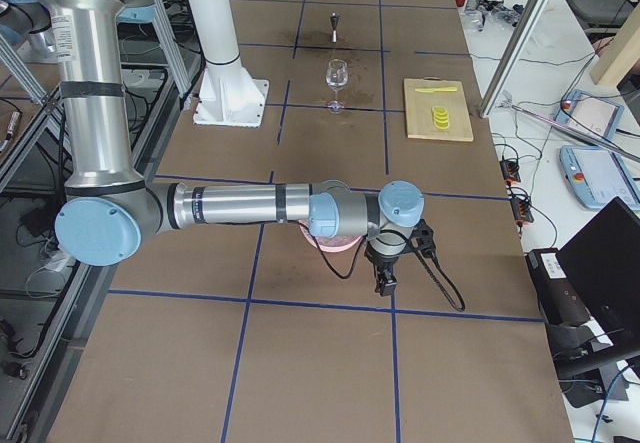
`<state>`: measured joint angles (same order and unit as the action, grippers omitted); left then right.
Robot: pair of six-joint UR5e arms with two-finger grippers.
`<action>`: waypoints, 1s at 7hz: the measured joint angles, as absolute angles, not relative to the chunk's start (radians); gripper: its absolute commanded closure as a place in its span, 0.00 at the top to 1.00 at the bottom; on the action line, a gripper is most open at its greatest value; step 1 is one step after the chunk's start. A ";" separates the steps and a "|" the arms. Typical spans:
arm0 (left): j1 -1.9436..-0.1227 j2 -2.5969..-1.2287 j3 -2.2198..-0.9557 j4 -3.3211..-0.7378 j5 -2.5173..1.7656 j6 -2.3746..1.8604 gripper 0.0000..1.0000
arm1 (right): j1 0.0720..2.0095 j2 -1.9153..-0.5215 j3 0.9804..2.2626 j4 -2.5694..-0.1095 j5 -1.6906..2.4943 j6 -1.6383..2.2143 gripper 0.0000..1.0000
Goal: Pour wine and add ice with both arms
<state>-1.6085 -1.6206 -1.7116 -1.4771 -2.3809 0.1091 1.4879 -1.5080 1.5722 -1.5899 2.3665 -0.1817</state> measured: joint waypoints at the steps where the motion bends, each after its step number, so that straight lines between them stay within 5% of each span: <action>1: -1.609 -1.614 -1.741 -1.474 -2.382 0.112 1.00 | 1.488 -1.509 1.573 -1.589 2.372 -0.182 1.00; 7: -1.578 -1.592 -1.825 -1.521 -2.394 0.115 1.00 | 1.488 -1.542 1.590 -1.568 2.413 -0.181 1.00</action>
